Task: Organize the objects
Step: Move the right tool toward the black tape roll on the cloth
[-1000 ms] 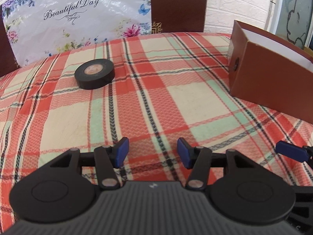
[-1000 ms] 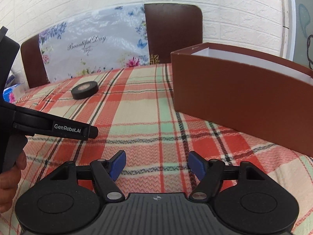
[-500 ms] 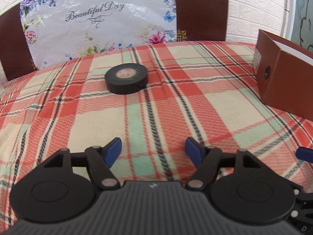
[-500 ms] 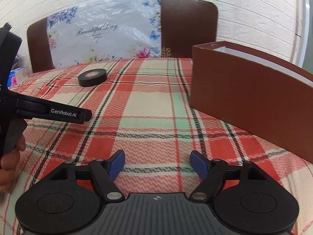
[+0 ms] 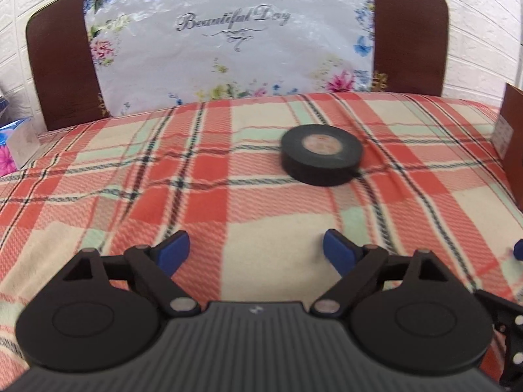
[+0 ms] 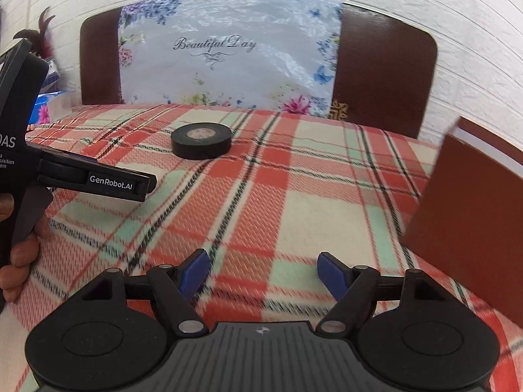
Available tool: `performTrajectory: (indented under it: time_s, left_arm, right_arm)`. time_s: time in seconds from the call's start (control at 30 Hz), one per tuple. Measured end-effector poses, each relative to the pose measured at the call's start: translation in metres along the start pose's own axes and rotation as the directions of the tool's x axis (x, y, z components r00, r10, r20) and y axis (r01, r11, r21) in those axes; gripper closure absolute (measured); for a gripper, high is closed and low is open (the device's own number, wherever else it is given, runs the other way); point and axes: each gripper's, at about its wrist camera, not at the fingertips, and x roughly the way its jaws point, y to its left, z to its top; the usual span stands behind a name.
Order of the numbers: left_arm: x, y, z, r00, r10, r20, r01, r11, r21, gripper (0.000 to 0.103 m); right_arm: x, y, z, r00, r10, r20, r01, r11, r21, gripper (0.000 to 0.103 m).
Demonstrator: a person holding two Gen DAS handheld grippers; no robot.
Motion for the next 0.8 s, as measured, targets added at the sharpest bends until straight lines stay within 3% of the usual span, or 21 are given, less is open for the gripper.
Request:
performTrajectory:
  time_s: [0.47,0.8]
  left_arm:
    - [0.028,0.044,0.014,0.998,0.066,0.011,-0.064,0.991,-0.118,0.006]
    - [0.024,0.059,0.012,0.994,0.102,0.044,-0.089,0.969,-0.232,0.015]
  right_arm:
    - [0.05,0.027,0.038,0.999,0.045,0.017,-0.044,0.998,-0.043,0.029]
    - [0.092,0.04,0.071,0.996,0.085,0.031,-0.082,0.994,-0.074,0.025]
